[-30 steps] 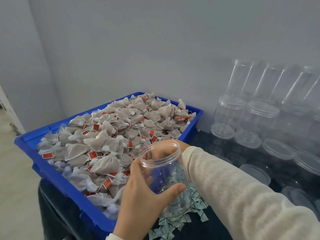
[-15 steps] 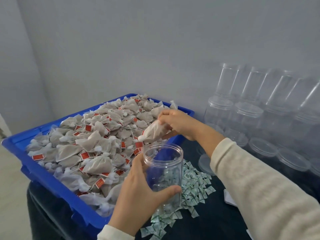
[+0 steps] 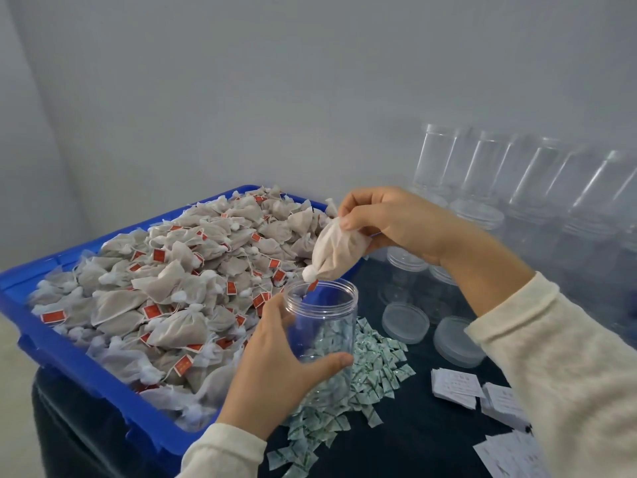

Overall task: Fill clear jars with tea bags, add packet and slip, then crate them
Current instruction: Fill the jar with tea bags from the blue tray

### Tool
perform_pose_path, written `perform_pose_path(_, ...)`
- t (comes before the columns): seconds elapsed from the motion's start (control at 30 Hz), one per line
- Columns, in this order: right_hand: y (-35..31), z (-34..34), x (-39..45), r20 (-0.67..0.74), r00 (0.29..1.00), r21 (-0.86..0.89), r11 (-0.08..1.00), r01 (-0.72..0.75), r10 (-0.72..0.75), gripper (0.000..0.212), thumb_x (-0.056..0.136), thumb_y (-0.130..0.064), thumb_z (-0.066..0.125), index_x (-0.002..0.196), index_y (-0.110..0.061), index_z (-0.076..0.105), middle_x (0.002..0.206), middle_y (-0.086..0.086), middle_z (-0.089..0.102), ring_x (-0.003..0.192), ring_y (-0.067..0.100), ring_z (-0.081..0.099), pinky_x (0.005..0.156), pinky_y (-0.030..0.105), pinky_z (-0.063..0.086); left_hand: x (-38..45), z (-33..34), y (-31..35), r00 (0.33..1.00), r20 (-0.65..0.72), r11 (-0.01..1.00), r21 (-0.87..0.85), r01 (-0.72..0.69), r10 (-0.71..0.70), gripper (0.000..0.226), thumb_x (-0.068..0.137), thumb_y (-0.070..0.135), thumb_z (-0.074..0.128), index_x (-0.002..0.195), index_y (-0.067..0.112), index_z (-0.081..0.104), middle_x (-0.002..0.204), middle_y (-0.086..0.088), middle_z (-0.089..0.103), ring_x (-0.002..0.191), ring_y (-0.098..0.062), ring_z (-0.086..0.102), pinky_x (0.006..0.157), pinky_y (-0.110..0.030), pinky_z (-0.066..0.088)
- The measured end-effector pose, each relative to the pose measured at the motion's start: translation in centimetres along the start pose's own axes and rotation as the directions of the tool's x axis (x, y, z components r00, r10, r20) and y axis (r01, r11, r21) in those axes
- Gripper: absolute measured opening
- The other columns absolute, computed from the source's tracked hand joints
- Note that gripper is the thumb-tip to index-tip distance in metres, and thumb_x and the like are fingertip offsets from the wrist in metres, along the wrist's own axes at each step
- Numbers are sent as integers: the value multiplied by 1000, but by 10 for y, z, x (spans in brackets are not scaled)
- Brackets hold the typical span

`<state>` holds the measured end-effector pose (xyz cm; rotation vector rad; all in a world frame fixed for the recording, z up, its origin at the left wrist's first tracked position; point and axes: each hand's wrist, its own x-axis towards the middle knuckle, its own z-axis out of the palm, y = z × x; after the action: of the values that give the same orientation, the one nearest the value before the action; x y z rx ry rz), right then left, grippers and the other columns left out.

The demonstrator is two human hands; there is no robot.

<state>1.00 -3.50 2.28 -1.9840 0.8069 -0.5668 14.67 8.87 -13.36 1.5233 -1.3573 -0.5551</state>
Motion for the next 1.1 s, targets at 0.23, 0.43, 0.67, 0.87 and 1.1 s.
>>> perform_pose_path(0.23, 17, 24, -4, 160, 985, -197, 980, -31, 63, 19, 89, -10, 59, 76, -22, 63, 78, -6, 63, 76, 12, 63, 75, 31, 58, -2, 1, 3, 1000, -14, 999, 48, 13, -12, 92, 36, 86, 65, 108, 62, 14, 101, 42, 37, 93, 37, 33, 66, 3, 34)
perform_pose_path(0.43, 14, 39, -4, 350, 930, -487, 870, 80, 110, 9, 90, -20, 64, 83, -26, 64, 77, -13, 63, 63, -3, 55, 62, 15, 48, -4, 2, 0, 1000, 3, 997, 78, -27, 26, 114, 39, 81, 69, 134, 41, 20, 105, 39, 35, 97, 30, 36, 71, 3, 36)
perform_pose_path(0.67, 16, 64, 10, 538, 765, -703, 690, 175, 354, 11, 90, -16, 63, 98, -13, 69, 91, 1, 70, 81, 16, 66, 70, 22, 51, -6, 3, 0, 998, 28, 996, 70, -54, 52, 107, 42, 68, 81, 131, 42, 27, 109, 35, 45, 99, 21, 45, 70, -5, 40)
perform_pose_path(0.87, 38, 77, 17, 644, 586, -710, 670, 218, 492, 31, 94, 2, 53, 123, 11, 57, 111, 19, 64, 96, 24, 63, 73, 10, 46, -6, 4, 0, 994, 45, 981, 163, -108, 102, 99, 45, 56, 85, 113, 55, 13, 102, 34, 39, 95, 36, 30, 73, 6, 30)
perform_pose_path(1.1, 22, 56, 26, 649, 674, -645, 726, 240, 353, 23, 92, -9, 59, 78, -26, 65, 69, -17, 64, 61, -3, 60, 56, 9, 45, -4, 2, -1, 994, 19, 992, 65, -106, 105, 89, 44, 60, 83, 115, 54, 28, 108, 33, 46, 99, 26, 40, 73, 2, 35)
